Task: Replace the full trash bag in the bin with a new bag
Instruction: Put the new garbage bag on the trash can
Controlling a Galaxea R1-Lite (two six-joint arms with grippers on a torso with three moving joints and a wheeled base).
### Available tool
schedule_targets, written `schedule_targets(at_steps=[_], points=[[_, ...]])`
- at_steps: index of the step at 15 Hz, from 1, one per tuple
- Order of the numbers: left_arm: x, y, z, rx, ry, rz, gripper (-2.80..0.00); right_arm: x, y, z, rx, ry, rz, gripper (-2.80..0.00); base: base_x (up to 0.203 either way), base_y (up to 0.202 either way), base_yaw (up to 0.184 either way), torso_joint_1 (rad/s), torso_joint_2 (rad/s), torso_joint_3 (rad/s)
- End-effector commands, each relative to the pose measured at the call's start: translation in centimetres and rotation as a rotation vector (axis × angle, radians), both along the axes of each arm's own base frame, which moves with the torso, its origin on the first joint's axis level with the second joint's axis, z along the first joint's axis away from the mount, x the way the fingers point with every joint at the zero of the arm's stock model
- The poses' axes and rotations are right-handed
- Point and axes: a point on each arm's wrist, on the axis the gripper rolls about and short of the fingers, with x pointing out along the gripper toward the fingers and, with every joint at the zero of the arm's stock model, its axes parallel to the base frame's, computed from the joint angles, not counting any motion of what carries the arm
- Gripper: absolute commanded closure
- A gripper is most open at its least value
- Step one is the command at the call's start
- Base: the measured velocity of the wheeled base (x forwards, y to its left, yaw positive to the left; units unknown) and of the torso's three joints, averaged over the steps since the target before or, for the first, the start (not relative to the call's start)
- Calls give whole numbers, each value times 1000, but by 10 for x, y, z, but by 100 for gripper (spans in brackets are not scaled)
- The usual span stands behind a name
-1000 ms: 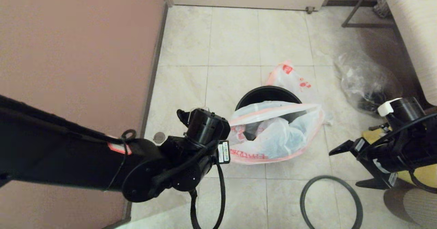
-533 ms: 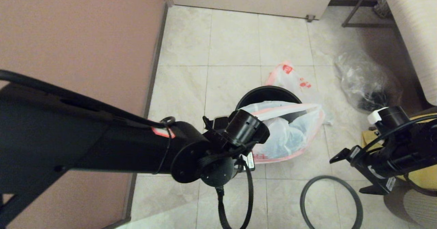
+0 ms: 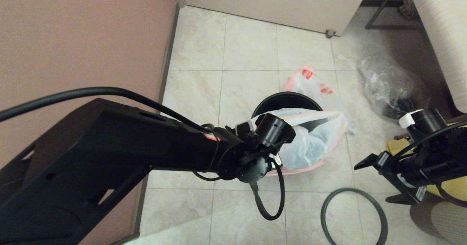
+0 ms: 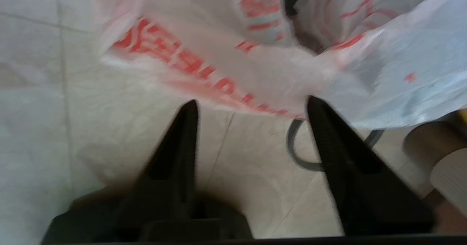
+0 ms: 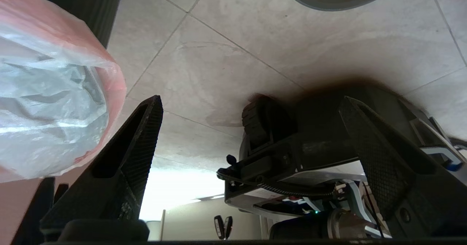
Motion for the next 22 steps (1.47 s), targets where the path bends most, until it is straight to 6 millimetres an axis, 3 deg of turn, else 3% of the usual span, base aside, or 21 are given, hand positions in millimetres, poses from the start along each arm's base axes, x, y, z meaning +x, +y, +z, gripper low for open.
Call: schedule_targets(at_steps=[1, 4, 9, 10, 14, 22], points=[[3, -2, -3, -5, -3, 8, -280, -2, 0, 3, 4, -8, -4, -280, 0, 0, 0, 0, 0, 0], [14, -8, -8, -40, -37, 17, -280, -2, 0, 4, 6, -13, -1, -280, 0, 0, 0, 0, 0, 0], [55, -23, -48, -25, -45, 68, -280, -15, 7, 27, 27, -95, 36, -280, 0, 0, 0, 0, 0, 0], [61, -24, -52, -21, -51, 71, 0, -19, 8, 33, 30, -118, 41, -280, 0, 0, 0, 0, 0, 0], [63, -23, -47, -13, -76, 91, 0, -26, 8, 42, 37, -149, 45, -280, 0, 0, 0, 0, 0, 0], [65, -15, -30, -29, -110, 122, 0, -28, 34, 44, -6, -186, 207, -280, 0, 0, 0, 0, 0, 0]])
